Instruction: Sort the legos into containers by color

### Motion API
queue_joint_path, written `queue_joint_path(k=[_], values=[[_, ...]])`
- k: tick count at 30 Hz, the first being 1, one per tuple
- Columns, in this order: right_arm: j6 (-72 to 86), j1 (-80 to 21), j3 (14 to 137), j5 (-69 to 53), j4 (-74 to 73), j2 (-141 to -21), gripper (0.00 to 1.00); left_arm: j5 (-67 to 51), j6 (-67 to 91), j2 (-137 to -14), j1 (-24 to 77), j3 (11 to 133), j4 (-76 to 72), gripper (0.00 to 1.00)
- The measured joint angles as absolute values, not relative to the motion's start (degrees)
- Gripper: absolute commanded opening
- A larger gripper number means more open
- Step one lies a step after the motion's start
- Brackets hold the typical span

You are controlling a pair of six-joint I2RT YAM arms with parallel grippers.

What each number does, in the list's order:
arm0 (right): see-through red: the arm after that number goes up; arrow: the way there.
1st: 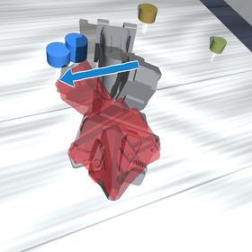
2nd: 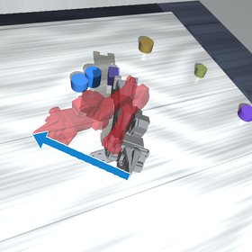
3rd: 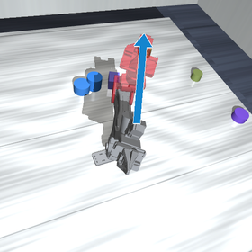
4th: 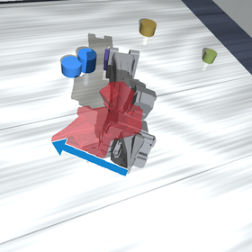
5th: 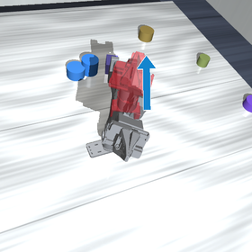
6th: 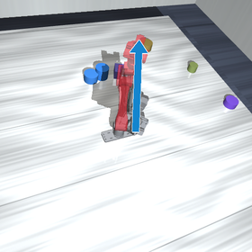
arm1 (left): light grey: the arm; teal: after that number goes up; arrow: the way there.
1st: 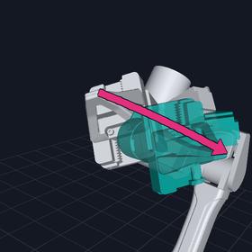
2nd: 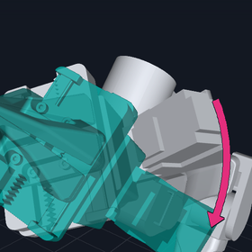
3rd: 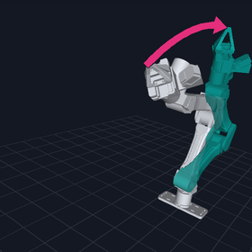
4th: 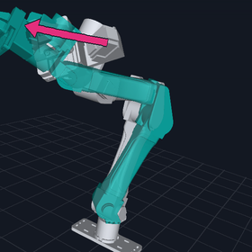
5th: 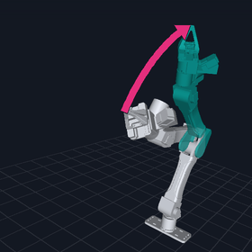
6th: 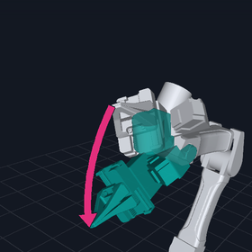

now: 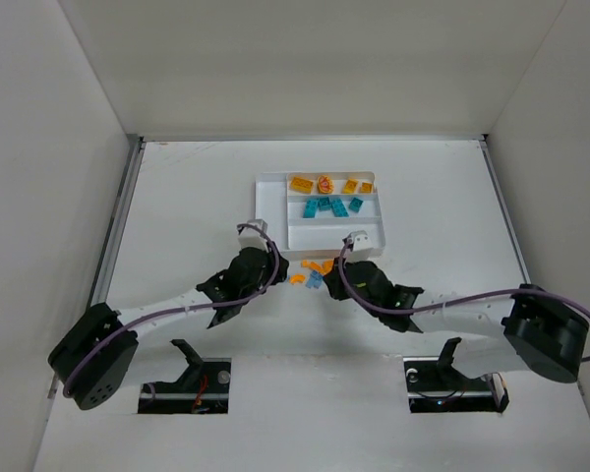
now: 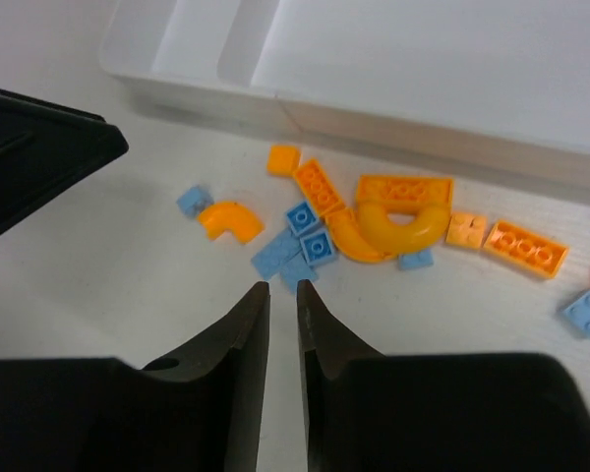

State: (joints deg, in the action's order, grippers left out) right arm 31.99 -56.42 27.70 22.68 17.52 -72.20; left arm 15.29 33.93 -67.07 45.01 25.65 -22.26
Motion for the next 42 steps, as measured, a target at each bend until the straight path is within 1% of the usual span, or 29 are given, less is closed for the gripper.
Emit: queue_joint_path(k=[3, 6, 13, 17, 20, 27, 33, 37, 39, 42], values=[[33.69, -57.98, 28.01, 23.86, 16.88, -75.77, 0.29, 15.62, 34.63, -67.0, 45.63, 22.72, -21.71, 0.36], [35.44, -58.35, 28.03, 24.99, 16.32, -78.3, 0.34, 15.75, 34.85, -67.77, 46.26, 21.98, -21.74, 0.38], [38.79, -60.38, 28.14, 26.61, 16.1, -81.38, 0.39, 16.23, 33.56, -71.64, 48.82, 22.15, -22.92, 0.37], [40.03, -60.77, 28.45, 27.0, 16.29, -83.96, 0.47, 17.12, 32.71, -73.49, 49.04, 22.76, -22.98, 0.37], [40.38, -60.84, 28.8, 27.79, 17.08, -85.1, 0.5, 17.72, 32.16, -74.56, 49.06, 23.16, -23.2, 0.37], [40.1, -60.84, 30.98, 29.65, 17.56, -87.81, 0.51, 18.5, 30.89, -78.26, 49.58, 24.8, -23.51, 0.36], [39.42, -60.84, 31.57, 30.5, 18.13, -88.84, 0.5, 19.07, 30.26, -81.56, 49.87, 26.5, -23.77, 0.31], [38.7, -60.84, 31.57, 30.5, 18.33, -88.9, 0.5, 20.16, 30.13, -82.76, 49.87, 26.96, -23.7, 0.29], [38.3, -60.84, 31.57, 30.5, 18.46, -88.95, 0.5, 20.64, 30.13, -82.76, 49.87, 26.98, -23.7, 0.27], [37.71, -60.84, 31.57, 30.48, 18.65, -89.08, 0.5, 21.17, 30.15, -82.76, 49.87, 27.05, -23.73, 0.21]])
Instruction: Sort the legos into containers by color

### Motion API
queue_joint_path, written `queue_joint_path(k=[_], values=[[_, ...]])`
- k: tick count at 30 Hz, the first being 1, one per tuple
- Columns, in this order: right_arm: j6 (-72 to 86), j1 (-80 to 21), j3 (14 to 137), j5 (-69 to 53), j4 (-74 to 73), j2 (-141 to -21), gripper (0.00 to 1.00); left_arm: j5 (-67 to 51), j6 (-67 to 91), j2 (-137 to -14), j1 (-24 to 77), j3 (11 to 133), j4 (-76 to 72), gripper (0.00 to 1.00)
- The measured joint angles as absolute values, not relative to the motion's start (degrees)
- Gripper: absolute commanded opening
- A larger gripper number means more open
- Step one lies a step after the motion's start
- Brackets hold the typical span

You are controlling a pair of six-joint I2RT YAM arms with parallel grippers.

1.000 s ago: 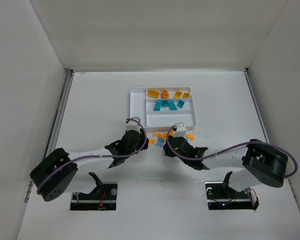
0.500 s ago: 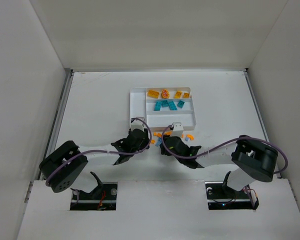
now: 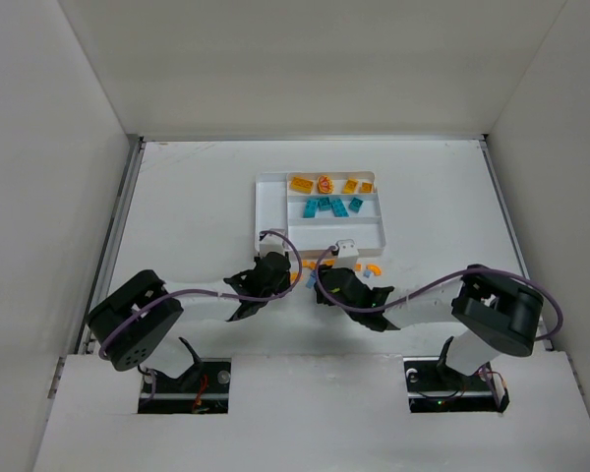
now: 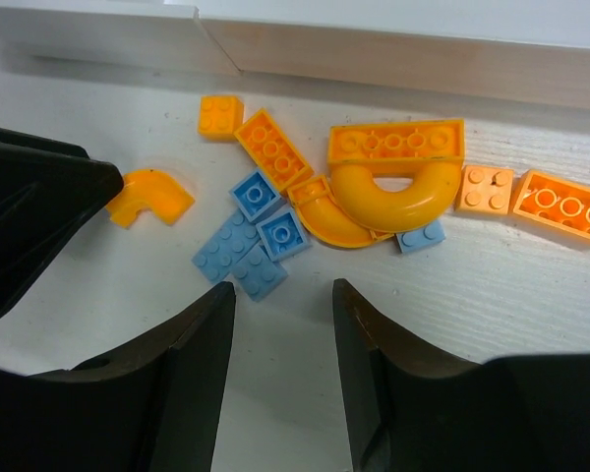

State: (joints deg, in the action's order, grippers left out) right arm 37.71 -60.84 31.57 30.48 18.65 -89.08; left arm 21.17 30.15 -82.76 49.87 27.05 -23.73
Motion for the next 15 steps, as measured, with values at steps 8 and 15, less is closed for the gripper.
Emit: queue_joint_path(k=[8, 15], values=[[36.12, -60.84, 32.42, 30.44, 20.29, -90.67, 0.49, 21.5, 30.33, -82.87, 49.74, 27.05, -23.83, 0.1], [35.4, -60.84, 33.04, 30.46, 21.52, -91.94, 0.46, 21.34, 31.27, -79.75, 48.47, 26.65, -23.27, 0.09]])
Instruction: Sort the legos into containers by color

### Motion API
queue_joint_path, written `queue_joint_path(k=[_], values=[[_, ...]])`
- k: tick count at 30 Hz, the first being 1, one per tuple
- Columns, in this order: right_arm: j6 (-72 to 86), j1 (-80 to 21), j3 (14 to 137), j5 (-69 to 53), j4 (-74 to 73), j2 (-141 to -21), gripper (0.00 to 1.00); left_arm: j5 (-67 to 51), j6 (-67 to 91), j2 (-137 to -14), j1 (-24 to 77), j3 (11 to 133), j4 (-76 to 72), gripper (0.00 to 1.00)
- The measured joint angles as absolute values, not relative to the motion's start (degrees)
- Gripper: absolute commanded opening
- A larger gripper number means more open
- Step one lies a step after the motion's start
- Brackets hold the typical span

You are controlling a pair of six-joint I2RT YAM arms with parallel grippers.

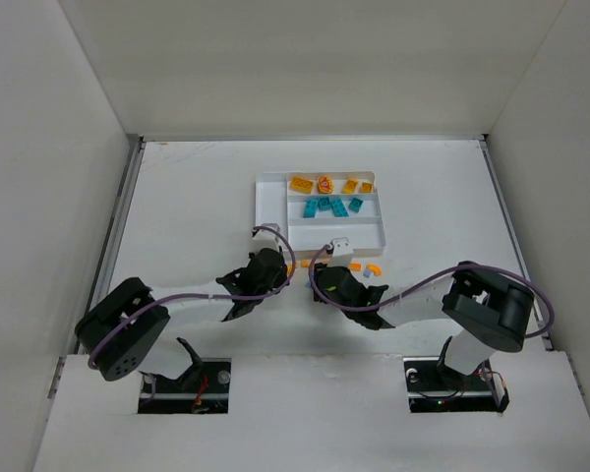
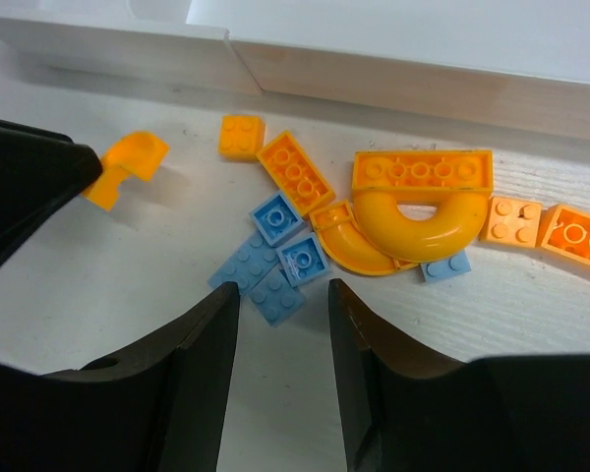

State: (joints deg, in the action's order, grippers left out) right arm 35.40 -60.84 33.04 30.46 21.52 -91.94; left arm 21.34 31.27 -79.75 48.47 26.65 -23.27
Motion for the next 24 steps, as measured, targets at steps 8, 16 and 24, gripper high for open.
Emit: queue_joint_path(k=[8, 16, 24], values=[[34.65, -60.84, 34.09, 30.41, 22.41, -93.51, 0.3, 19.81, 32.62, -75.79, 47.03, 26.61, -22.98, 0.08], [35.4, -60.93, 33.47, 30.41, 22.55, -92.92, 0.23, 18.74, 33.32, -74.61, 46.78, 26.11, -21.37, 0.11], [36.1, -61.71, 30.94, 30.22, 22.13, -90.13, 0.24, 18.0, 34.09, -78.76, 47.46, 25.82, -20.62, 0.27]])
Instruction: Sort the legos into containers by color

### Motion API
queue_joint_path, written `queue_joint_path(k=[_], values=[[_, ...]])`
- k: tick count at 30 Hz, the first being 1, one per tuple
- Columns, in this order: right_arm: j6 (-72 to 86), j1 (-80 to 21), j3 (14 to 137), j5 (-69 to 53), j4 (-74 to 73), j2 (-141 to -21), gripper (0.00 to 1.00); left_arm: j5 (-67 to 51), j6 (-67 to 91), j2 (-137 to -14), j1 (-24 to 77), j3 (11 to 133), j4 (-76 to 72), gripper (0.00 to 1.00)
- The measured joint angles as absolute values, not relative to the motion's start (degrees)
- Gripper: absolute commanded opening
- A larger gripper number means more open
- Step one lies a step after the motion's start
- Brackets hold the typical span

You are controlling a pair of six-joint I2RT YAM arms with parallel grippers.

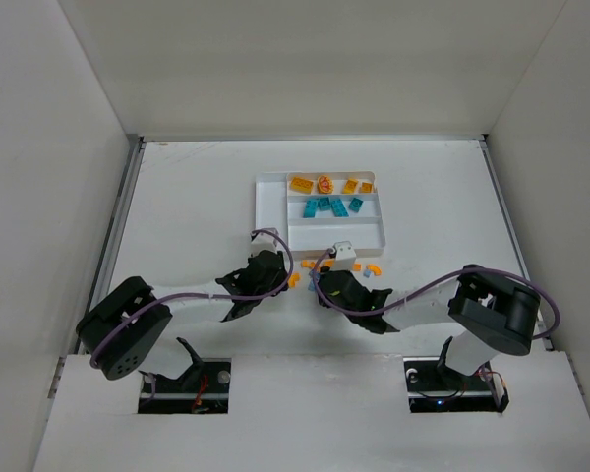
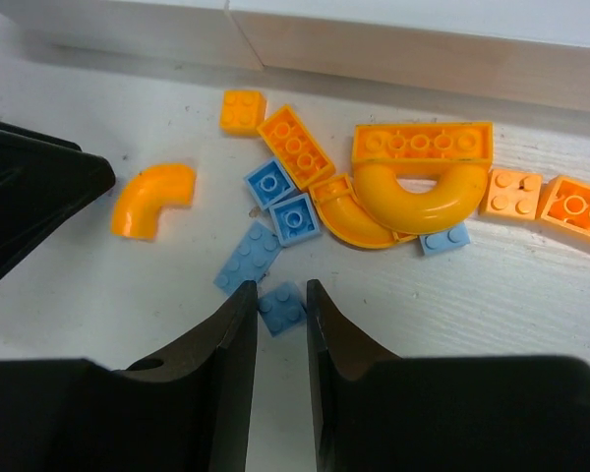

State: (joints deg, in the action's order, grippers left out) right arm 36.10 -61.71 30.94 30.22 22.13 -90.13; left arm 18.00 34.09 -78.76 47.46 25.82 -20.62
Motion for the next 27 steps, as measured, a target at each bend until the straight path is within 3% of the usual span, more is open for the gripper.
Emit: queue_joint_path(k=[4, 9, 18, 22, 27], values=[[36.29, -62.22, 30.92, 30.17, 22.02, -90.13, 0.24, 17.98, 34.26, -78.96, 47.51, 25.82, -20.49, 0.3], [36.56, -62.39, 30.92, 30.17, 21.96, -90.13, 0.23, 17.98, 34.44, -78.96, 47.51, 25.82, -20.49, 0.22], [37.12, -62.85, 30.92, 30.17, 21.91, -90.13, 0.21, 18.15, 34.54, -79.07, 47.53, 25.82, -19.55, 0.22], [37.34, -63.51, 30.92, 30.17, 21.56, -89.69, 0.21, 18.61, 34.63, -79.88, 47.9, 26.0, -19.77, 0.12], [37.43, -64.01, 29.85, 30.22, 20.88, -86.43, 0.21, 20.27, 34.54, -79.64, 48.47, 26.09, -19.44, 0.08]])
